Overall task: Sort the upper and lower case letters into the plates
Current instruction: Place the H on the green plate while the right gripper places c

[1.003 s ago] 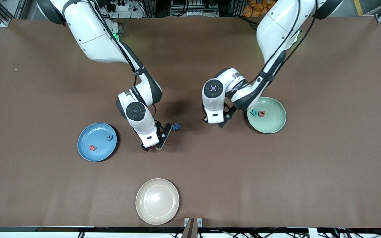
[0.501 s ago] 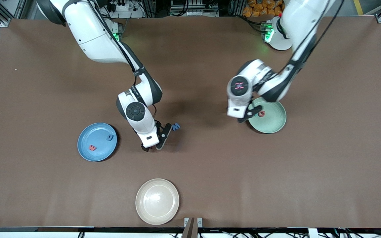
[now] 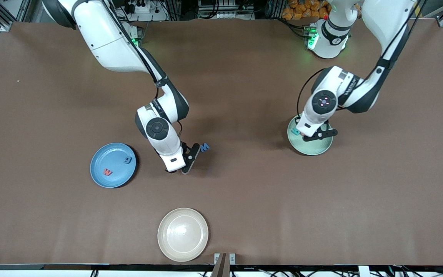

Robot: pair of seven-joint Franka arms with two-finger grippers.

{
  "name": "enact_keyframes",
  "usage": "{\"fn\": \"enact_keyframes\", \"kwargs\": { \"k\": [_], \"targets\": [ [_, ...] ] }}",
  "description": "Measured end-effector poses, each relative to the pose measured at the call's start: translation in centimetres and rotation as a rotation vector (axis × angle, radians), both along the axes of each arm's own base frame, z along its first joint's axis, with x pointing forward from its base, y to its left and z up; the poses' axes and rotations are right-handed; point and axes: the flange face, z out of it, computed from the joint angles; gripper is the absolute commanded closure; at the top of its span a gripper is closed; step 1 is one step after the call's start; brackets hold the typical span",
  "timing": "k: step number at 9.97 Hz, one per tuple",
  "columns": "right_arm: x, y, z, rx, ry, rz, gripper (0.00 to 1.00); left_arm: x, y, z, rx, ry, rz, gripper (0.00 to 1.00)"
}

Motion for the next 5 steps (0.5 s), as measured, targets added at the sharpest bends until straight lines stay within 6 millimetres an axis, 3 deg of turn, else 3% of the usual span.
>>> {"fn": "enact_keyframes", "kwargs": {
  "k": [2,3,5],
  "targets": [
    [0.1,-0.3,-0.1,-0.005,0.006,-0.006,1.0,-0.1,0.5,-0.4,-0.012,0.013,-0.024,0.0],
    [0.2,-0.4,0.2,-0.007,0.01,-0.014,1.0,-0.5,-0.6,-0.5,-0.019,0.012,-0.035,0.0],
    [1.2,-1.2,2.9,-0.004,0.002,-0.057,1.0,-1.4,-3.4,-0.6,-0.035,-0.007,-0.018,0.0]
  ]
}}
